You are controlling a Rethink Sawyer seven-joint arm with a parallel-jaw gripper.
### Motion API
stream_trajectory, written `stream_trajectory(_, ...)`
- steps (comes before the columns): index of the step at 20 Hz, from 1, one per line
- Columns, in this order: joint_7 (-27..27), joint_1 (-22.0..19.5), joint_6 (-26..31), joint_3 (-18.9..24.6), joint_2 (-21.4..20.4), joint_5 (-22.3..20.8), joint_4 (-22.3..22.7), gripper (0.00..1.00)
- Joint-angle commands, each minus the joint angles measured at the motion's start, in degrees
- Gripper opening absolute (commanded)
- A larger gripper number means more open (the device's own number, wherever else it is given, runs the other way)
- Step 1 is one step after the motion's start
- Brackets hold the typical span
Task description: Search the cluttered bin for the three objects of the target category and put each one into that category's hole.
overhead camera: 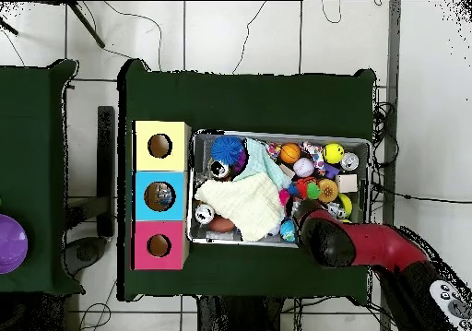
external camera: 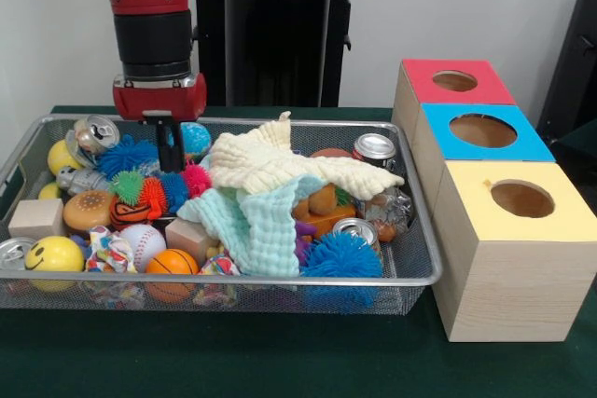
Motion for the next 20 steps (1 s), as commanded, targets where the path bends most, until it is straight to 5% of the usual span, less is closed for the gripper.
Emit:
stream_trajectory(1,2.63,-1.59,-1.38,0.39,1.01,-1.06,2.64,0.00)
stream_trajectory(11,6.46,2.82,-5.68,-4.31,-0.24,-1.99,3.65,0.00)
stream_trajectory(12,6.29,3.17,-5.94,-4.65,-0.42,-1.42,3.94,1.00)
stream_trajectory(20,5.96,3.55,-7.03,-5.24,-0.55,-0.65,4.53,1.00)
